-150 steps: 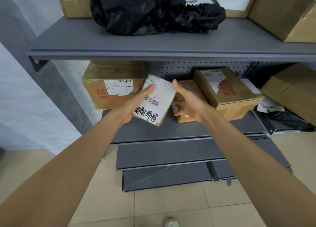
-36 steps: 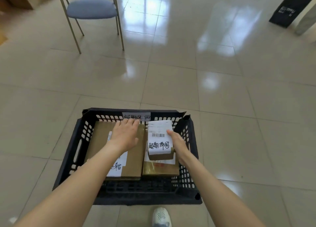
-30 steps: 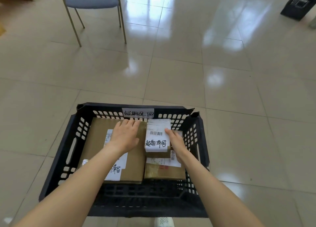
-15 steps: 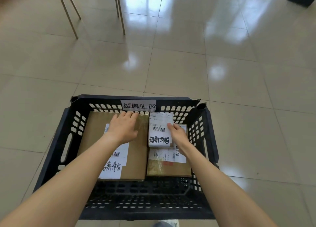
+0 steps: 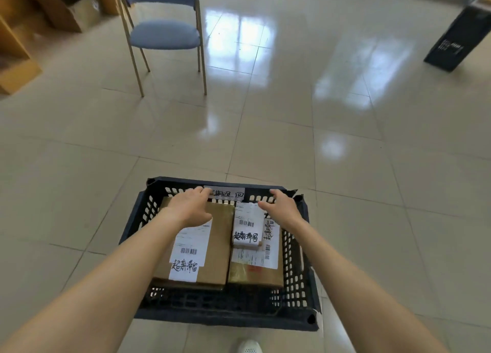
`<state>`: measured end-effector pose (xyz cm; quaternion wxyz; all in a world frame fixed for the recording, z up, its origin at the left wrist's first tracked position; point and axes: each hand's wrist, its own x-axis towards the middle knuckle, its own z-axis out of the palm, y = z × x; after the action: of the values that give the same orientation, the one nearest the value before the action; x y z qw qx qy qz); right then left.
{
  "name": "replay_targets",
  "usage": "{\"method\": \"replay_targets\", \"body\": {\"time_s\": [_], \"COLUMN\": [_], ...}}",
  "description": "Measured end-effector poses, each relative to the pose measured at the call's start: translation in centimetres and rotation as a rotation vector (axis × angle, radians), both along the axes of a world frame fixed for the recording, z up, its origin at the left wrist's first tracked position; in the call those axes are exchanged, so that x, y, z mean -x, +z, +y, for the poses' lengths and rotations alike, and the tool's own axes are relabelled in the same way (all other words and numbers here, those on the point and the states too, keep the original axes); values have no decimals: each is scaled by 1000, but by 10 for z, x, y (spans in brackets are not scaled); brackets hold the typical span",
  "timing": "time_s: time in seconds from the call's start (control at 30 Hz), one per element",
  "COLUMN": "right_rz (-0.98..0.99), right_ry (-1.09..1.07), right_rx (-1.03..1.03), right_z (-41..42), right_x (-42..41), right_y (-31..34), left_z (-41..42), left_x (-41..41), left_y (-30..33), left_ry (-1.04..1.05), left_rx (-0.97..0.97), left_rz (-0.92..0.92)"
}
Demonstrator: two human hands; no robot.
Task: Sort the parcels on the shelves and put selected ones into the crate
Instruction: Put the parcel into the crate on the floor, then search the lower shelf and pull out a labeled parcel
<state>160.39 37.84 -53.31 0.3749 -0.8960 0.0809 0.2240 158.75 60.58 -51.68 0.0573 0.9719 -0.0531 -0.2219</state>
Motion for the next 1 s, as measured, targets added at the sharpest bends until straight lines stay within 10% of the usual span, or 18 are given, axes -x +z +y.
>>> {"method": "replay_targets", "body": {"time_s": [0.5, 1.0], "right_rz": [-574, -1068], "right_ry": [692, 1314], "right_rx": [675, 466], "right_z": [113, 330], "right_x": [23, 180], "right_y": [347, 457], "left_z": [121, 225], "left_x": [79, 365], "left_y": [324, 432], "left_ry": [177, 902], "left_rx": [-254, -507], "left_rz": [-388, -484]}}
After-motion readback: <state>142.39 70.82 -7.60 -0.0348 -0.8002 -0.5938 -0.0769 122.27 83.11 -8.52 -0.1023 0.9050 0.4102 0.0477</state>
